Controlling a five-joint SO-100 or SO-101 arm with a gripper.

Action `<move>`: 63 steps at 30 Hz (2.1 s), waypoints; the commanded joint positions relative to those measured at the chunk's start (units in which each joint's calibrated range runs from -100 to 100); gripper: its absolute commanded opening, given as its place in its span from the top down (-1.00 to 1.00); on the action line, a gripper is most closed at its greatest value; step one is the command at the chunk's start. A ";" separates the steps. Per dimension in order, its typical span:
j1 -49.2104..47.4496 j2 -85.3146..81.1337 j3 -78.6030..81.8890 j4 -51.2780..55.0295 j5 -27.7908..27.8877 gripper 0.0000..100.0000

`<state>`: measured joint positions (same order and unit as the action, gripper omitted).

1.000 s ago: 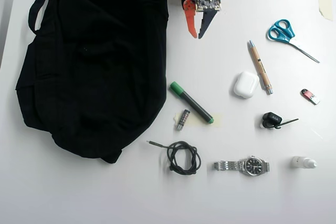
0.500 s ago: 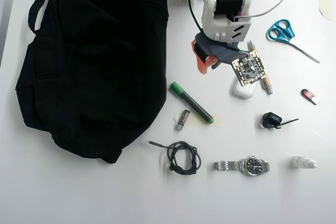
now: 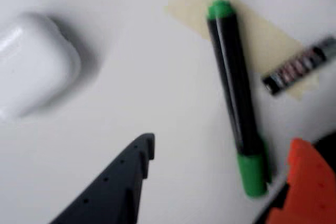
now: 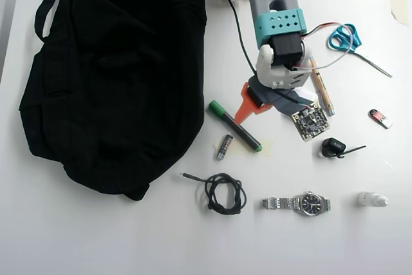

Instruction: Put the whiteboard marker into the black bag

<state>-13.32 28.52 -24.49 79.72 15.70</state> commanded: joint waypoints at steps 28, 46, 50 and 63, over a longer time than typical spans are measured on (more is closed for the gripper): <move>2.10 9.32 -23.13 10.98 -5.90 0.31; 1.35 17.12 -22.41 6.76 -6.47 0.06; 1.65 19.69 -23.04 6.50 -6.47 0.06; 2.33 22.85 -21.33 3.66 -8.99 0.07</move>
<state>-11.49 51.88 -45.31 84.15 7.84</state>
